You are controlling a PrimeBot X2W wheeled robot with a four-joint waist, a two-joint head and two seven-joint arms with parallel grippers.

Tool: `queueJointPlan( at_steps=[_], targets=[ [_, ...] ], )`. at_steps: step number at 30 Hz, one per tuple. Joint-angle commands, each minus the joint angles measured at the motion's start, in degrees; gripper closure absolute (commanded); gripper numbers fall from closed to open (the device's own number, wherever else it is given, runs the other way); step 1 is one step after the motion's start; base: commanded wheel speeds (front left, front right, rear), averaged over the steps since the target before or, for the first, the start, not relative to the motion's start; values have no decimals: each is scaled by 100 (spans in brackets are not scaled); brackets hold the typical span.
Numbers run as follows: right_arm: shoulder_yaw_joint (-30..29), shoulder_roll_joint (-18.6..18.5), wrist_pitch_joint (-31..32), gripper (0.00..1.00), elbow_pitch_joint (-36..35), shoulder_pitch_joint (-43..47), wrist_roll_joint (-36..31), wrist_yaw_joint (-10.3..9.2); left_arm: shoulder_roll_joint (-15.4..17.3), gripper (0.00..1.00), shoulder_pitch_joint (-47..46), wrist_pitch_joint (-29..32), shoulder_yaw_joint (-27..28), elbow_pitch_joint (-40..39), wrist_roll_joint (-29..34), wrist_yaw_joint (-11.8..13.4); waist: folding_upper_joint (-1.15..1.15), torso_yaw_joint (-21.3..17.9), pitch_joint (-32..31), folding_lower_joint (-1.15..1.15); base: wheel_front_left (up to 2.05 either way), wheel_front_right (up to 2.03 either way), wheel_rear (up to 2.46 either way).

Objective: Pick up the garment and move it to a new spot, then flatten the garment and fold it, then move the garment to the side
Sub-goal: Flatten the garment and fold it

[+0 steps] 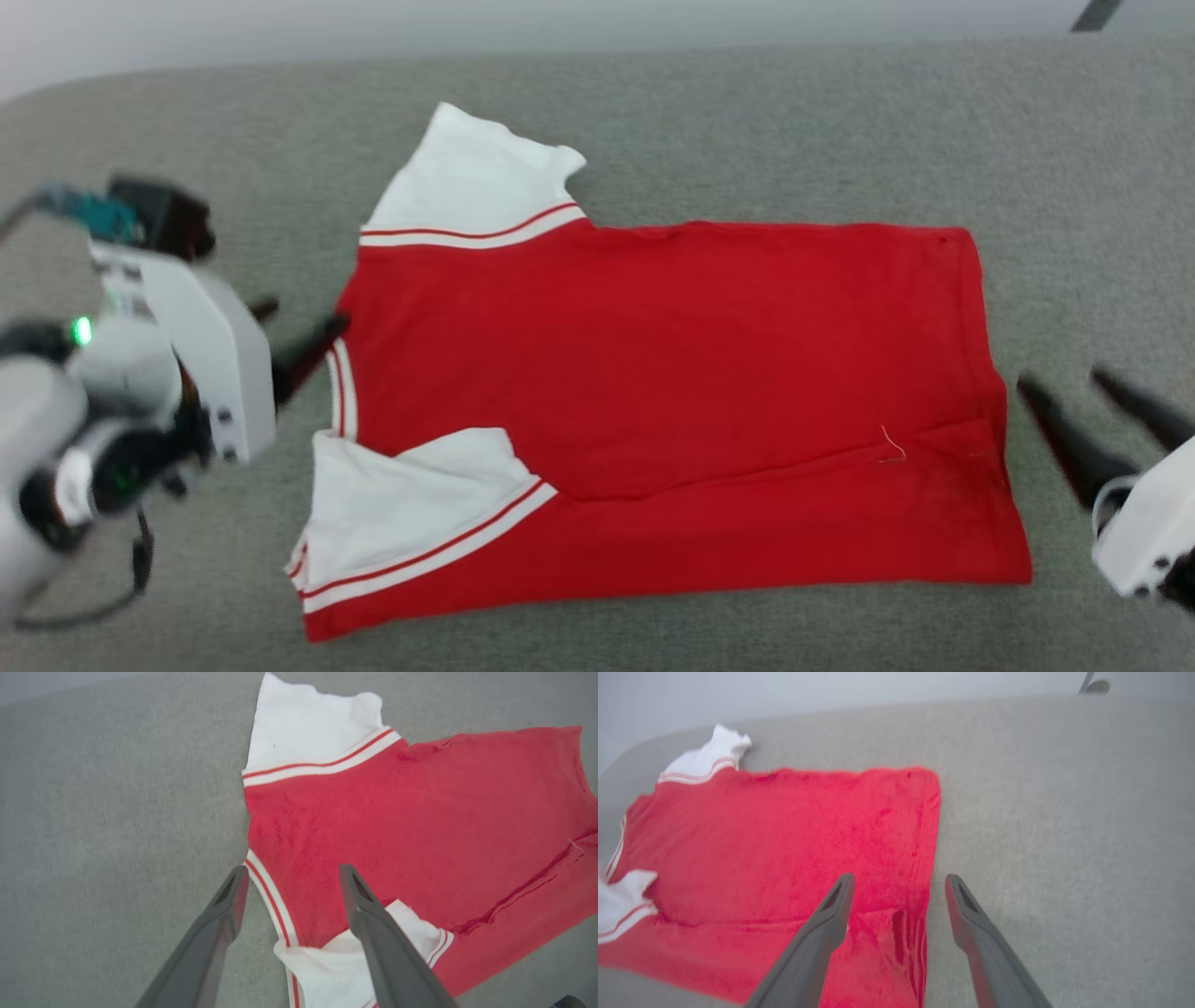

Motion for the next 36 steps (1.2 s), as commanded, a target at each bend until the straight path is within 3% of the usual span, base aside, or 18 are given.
queueJointPlan(
  at_steps=[1, 9, 15, 24, 35, 36],
  targets=[
    [68, 56, -503, 0, -69, -184, -89, -4, -110, 0, -266, -55, 78, 166, 138, -188, 0, -238, 235, 0, 0, 0, 0],
    [732, -52, -2922, 0, 79, -693, -643, -3, -562, 0, -1339, -266, 270, 1473, 639, -980, 0, -773, 804, 0, 0, 0, 0],
    [1041, 46, -3860, 0, 419, -874, -751, -3, -857, 0, -1977, -339, 278, 2525, 917, -1487, 0, -1137, 1272, 0, 0, 0, 0],
    [1265, 148, -4217, 0, 707, -1023, -686, -3, -1085, 0, -2681, 54, 121, 3665, 1146, -1900, 0, -1472, 1745, 0, 0, 0, 0],
    [1470, 36, -4175, 0, 834, -1206, -515, -3, -1353, 0, -3052, 636, -251, 4853, 1405, -2042, 0, -1579, 1949, 0, 0, 0, 0],
    [1500, 3, -4133, 0, 811, -1224, -497, -3, -1406, 33, -3050, 682, -255, 4929, 1369, -2053, 0, -1575, 1951, 0, 0, 0, 0]
  ],
)
